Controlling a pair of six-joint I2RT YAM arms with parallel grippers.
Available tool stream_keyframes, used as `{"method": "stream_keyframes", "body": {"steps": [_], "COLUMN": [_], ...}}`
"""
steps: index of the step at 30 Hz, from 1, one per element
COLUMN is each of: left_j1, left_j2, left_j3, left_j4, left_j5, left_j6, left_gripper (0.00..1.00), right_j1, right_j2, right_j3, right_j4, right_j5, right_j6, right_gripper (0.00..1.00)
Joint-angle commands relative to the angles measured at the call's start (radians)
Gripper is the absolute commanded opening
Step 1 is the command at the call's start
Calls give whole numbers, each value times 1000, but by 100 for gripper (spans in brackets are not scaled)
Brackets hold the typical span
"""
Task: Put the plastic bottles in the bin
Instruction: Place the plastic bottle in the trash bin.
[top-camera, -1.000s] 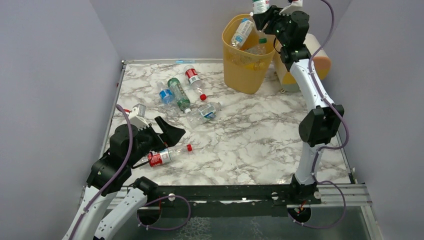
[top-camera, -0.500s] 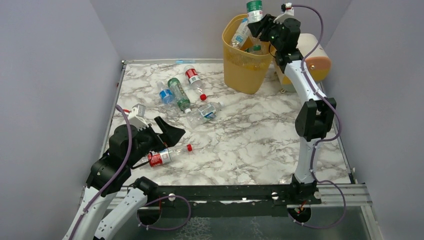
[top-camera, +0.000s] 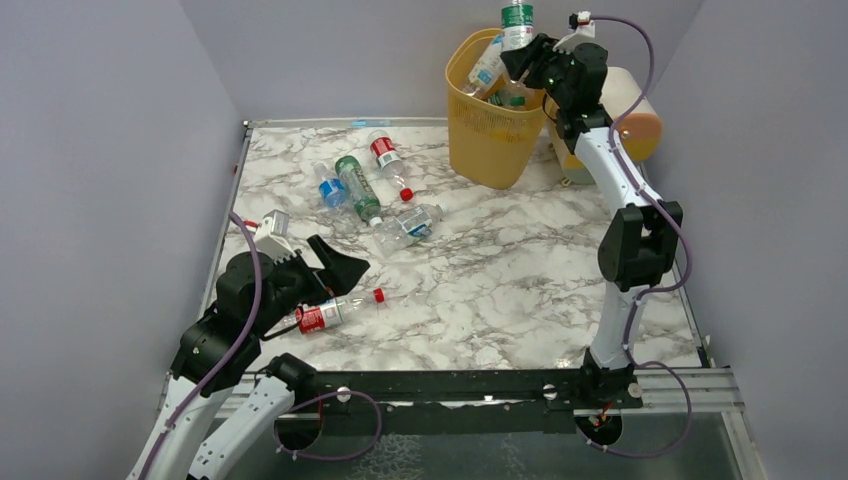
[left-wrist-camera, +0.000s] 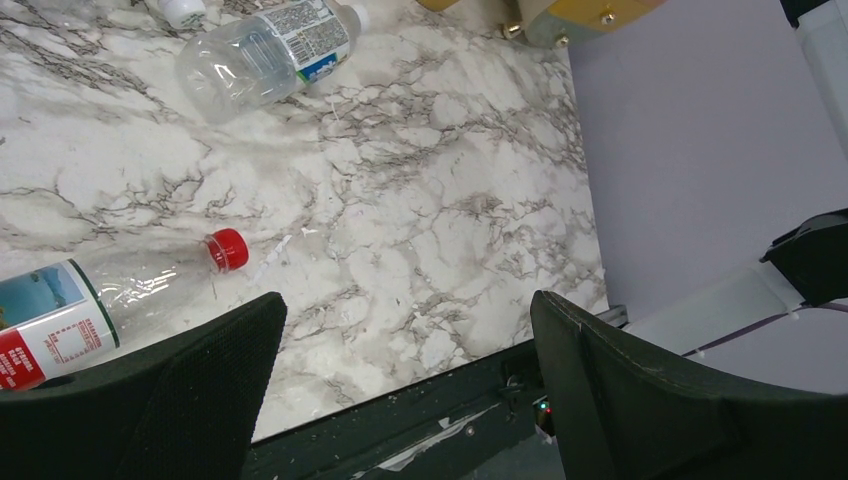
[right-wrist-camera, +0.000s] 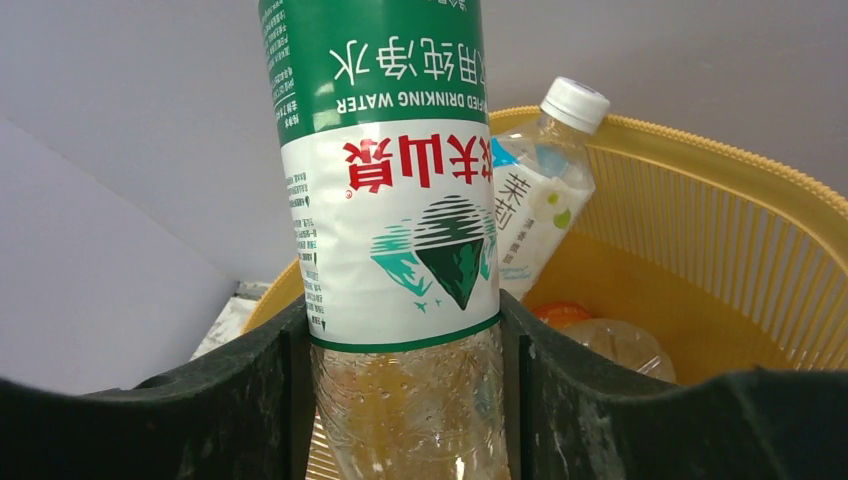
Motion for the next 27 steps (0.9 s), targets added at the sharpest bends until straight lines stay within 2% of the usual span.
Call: {"method": "stream_keyframes", "body": {"steps": [1,4,7,14,21,27], "left_j1": [5,5,6,5,5,6], "left_j2": [-21,-25,-25,-35,-46,-48], "left_j3": [-15,-18,-17,-18,-14,-13], "left_j4": [8,8,8,6,-2,-4], "left_j5": [7,5,7,9,4,0], "left_j6": [-12,-15,-16,-21,-25,-24], "left_gripper": [99,99,99,99,99,99], "right_j1": [0,-1,-1,-1,-1,1], "right_j2": [-41,-43,-34,28,155,223], "right_j3": [-1,6,10,73,191,217], "right_j4": [-7,9,28,78,118,146], "right_j5": [-21,-78,-106,-136,-177,-202], "right_j6": [-18,-4,35,152,277,320], "right_gripper": [61,62,56,56,56,57]}}
